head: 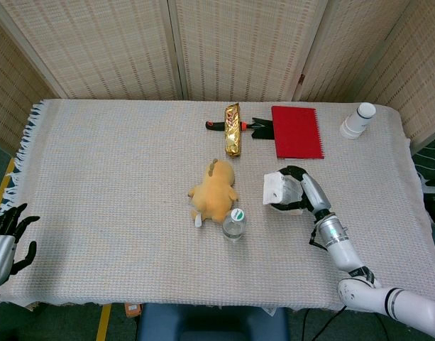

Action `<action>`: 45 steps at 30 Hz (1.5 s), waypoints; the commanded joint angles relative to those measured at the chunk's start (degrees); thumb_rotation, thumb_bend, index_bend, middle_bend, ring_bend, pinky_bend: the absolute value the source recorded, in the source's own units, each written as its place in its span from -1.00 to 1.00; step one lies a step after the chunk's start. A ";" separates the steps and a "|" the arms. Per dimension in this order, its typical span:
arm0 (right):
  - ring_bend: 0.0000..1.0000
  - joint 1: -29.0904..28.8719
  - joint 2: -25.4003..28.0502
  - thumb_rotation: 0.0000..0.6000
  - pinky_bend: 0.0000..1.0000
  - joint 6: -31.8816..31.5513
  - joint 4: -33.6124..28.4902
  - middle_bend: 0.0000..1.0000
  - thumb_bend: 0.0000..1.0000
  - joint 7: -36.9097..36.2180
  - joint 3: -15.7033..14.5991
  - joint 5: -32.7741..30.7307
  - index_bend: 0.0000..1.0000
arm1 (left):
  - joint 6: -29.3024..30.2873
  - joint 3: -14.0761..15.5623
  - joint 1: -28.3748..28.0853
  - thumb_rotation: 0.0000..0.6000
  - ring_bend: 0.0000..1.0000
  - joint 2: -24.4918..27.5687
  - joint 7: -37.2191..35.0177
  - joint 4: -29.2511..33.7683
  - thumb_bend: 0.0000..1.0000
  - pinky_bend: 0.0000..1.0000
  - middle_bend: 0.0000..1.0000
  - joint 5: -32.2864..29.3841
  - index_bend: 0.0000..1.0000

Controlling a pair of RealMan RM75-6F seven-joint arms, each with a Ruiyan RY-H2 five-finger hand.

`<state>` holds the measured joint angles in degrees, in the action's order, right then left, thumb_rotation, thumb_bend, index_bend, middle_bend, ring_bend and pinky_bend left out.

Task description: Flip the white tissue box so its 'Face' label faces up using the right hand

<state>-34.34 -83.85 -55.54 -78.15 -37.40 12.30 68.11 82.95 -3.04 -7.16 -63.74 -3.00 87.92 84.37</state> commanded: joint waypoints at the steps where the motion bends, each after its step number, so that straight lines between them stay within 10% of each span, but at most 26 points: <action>1: -0.43 5.08 -1.15 1.00 -1.00 -2.95 10.83 -0.13 -1.00 -25.61 -0.42 12.02 -0.02 | 0.02 -0.04 0.01 1.00 -1.00 -0.04 0.09 0.01 0.01 -0.79 -1.00 -0.07 -0.54; 22: -0.43 4.89 -18.66 1.00 -1.00 -14.30 46.75 -0.13 -0.91 -60.42 -9.40 24.20 0.00 | -1.36 -0.46 -0.34 1.00 -1.00 -0.68 0.67 -0.96 0.01 -0.79 -1.00 -1.71 -0.54; 45: -0.43 7.71 -22.58 1.00 -1.00 -16.33 56.51 -0.13 -0.82 -65.22 -13.14 24.32 -0.05 | -1.58 -0.51 -0.46 1.00 -1.00 -0.87 1.17 -1.06 0.01 -0.79 -1.00 -1.81 -0.54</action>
<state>-26.73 -106.56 -71.74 -21.57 -102.81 -0.85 92.54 81.38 -3.55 -7.61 -64.60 -1.83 86.85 82.55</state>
